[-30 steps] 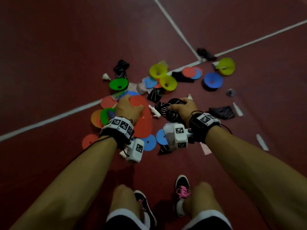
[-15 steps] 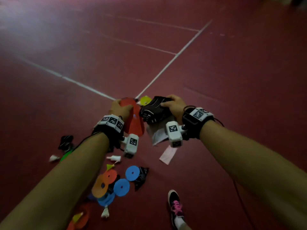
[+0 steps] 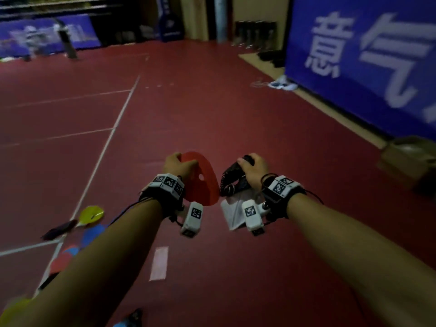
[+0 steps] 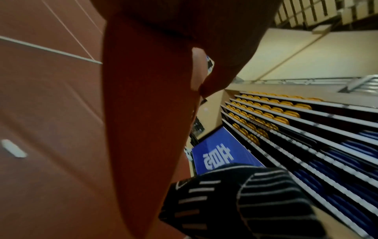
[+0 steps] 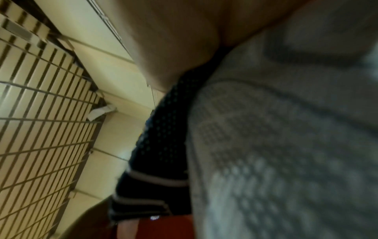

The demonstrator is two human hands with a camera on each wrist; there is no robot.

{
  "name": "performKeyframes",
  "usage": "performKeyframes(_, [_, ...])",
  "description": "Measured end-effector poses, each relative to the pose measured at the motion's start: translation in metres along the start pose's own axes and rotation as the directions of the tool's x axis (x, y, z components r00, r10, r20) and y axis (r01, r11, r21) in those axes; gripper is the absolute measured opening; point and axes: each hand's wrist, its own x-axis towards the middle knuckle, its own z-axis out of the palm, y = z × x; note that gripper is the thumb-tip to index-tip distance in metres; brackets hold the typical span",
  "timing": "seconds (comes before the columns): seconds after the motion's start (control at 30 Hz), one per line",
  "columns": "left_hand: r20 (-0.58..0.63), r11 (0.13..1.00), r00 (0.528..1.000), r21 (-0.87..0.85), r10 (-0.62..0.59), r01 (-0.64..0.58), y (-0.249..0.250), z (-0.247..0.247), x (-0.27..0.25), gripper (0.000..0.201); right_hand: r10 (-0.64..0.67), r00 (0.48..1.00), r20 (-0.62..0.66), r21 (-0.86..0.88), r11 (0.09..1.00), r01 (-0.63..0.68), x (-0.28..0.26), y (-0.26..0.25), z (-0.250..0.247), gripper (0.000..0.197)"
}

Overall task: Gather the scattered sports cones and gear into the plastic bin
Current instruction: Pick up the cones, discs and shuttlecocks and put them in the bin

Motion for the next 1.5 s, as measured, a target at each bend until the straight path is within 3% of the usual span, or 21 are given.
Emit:
performKeyframes(0.13, [0.103, 0.989, 0.984, 0.013, 0.147, -0.149, 0.088, 0.143, -0.017, 0.031, 0.076, 0.987, -0.144, 0.057, 0.996, -0.068, 0.033, 0.067, -0.149, 0.024])
performKeyframes(0.23, [0.176, 0.968, 0.952, -0.035, 0.251, -0.249, 0.153, 0.253, -0.036, 0.020, 0.169, 0.954, -0.247, 0.123, 0.982, -0.142, 0.053, 0.125, -0.268, 0.033])
performKeyframes(0.37, [0.280, 0.951, 0.909, -0.104, 0.309, -0.291, 0.219, 0.359, -0.057, 0.031, 0.222, 0.914, -0.339, 0.140, 0.973, -0.184, 0.064, 0.177, -0.377, 0.029])
performKeyframes(0.67, [0.513, 0.915, 0.774, -0.063, 0.372, -0.398, 0.305, 0.571, -0.075, 0.040, 0.372, 0.796, -0.476, 0.266, 0.924, -0.273, 0.095, 0.283, -0.525, 0.036])
performKeyframes(0.9, [0.656, 0.892, 0.641, -0.113, 0.397, -0.437, 0.387, 0.750, -0.039, 0.040, 0.418, 0.701, -0.578, 0.233, 0.908, -0.349, 0.181, 0.358, -0.642, 0.032])
performKeyframes(1.0, [0.731, 0.891, 0.564, -0.133, 0.384, -0.435, 0.441, 0.822, -0.021, 0.026, 0.484, 0.618, -0.619, 0.251, 0.868, -0.428, 0.223, 0.384, -0.703, 0.043])
performKeyframes(1.1, [0.767, 0.889, 0.506, -0.178, 0.394, -0.423, 0.487, 0.883, -0.011, 0.013, 0.520, 0.574, -0.632, 0.286, 0.845, -0.451, 0.247, 0.398, -0.757, 0.034])
performKeyframes(1.17, [0.783, 0.897, 0.490, -0.190, 0.384, -0.400, 0.510, 0.925, -0.011, 0.014, 0.543, 0.554, -0.631, 0.292, 0.828, -0.479, 0.258, 0.413, -0.790, 0.021])
performKeyframes(1.27, [0.827, 0.895, 0.410, -0.225, 0.384, -0.385, 0.542, 0.990, -0.019, 0.003, 0.566, 0.526, -0.634, 0.297, 0.807, -0.511, 0.275, 0.447, -0.841, 0.008])
performKeyframes(1.37, [0.863, 0.888, 0.349, -0.211, 0.366, -0.408, 0.566, 1.061, -0.027, 0.010, 0.588, 0.501, -0.635, 0.298, 0.785, -0.543, 0.290, 0.496, -0.889, 0.007])
performKeyframes(1.5, [0.891, 0.901, 0.334, -0.160, 0.308, -0.404, 0.603, 1.163, -0.036, 0.019, 0.640, 0.510, -0.574, 0.286, 0.741, -0.607, 0.320, 0.559, -0.962, 0.011])
